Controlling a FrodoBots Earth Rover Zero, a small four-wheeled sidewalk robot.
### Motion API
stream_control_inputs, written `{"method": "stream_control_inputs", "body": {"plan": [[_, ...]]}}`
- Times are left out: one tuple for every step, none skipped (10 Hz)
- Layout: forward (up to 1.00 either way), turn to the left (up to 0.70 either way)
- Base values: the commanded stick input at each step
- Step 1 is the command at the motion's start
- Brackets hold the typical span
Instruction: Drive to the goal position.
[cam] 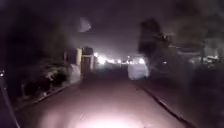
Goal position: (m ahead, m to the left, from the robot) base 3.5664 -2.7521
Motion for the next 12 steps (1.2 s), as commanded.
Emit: {"method": "stream_control_inputs", "body": {"plan": [[0.5,0.0],[0.5,0.0],[0.5,0.0],[0.5,0.03],[0.5,0.06],[0.5,0.0],[0.5,0.0],[0.5,0.0],[0.5,0.0],[0.5,0.0],[0.5,0.0],[0.5,0.0]]}}
